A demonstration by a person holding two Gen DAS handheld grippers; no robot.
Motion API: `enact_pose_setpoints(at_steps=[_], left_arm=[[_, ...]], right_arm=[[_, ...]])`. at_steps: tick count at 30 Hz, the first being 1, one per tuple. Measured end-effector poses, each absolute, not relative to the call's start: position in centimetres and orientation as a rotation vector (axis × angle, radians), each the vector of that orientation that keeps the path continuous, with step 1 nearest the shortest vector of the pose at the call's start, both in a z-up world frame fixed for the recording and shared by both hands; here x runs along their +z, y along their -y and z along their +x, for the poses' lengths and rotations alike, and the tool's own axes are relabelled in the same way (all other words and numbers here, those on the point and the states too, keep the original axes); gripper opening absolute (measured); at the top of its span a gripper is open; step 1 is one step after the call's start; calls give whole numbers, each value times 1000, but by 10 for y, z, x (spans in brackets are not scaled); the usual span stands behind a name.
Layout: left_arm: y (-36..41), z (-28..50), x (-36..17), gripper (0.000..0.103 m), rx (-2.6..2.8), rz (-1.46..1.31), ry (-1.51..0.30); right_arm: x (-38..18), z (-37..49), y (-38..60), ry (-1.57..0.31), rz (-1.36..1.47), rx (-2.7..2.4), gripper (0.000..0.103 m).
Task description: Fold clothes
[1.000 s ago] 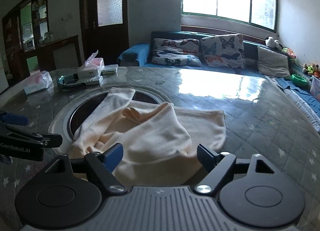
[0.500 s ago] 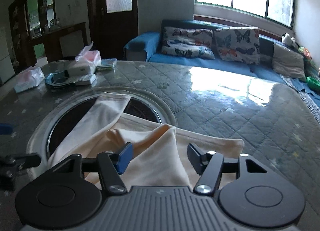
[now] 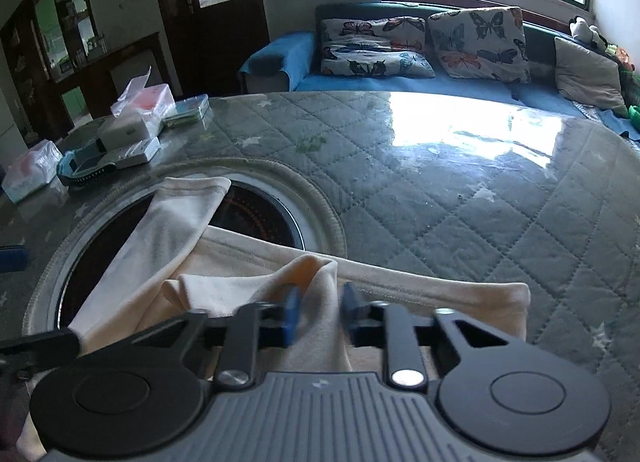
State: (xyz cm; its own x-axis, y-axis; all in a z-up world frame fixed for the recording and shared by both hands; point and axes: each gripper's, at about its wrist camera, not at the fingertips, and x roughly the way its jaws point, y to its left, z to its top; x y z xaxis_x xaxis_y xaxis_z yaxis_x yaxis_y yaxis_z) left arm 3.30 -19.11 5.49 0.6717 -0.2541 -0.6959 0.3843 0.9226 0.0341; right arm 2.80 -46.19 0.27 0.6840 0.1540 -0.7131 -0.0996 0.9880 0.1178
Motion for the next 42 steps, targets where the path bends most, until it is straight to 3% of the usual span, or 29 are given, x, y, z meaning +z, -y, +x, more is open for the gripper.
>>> enact_pose_setpoints(at_steps=[6,12,14,16,20,28,36,39,41,42], left_arm=[[204,48,36,76,-369,251,-774],[205,49,23,40,-361,293,-790],[202,46,24,23,-356,295,-783],[197,43,26,14,-354,285,-774],[181,34,34,7,-332,258,-751],[121,-8,62,3,-236,160,-684],[91,-27,72,6,-216,138,-714],[107,-22,74,23,-250,131,-719],[122,-16,77,49,-279,125,-711],[131,-12,77,50,-292,132,-703]], right_arm=[[19,7,477,-739,83,91,7],[41,-33,499,-640,101,-7,6],[49,-47,506,-607,108,-40,6],[56,-61,513,-573,114,-74,6],[60,-90,529,-533,139,-147,6],[49,-141,559,-526,226,-255,6],[29,-166,572,-549,285,-319,6],[21,-175,575,-569,305,-352,6],[16,-179,577,-594,299,-367,7],[14,-181,576,-609,287,-374,9]])
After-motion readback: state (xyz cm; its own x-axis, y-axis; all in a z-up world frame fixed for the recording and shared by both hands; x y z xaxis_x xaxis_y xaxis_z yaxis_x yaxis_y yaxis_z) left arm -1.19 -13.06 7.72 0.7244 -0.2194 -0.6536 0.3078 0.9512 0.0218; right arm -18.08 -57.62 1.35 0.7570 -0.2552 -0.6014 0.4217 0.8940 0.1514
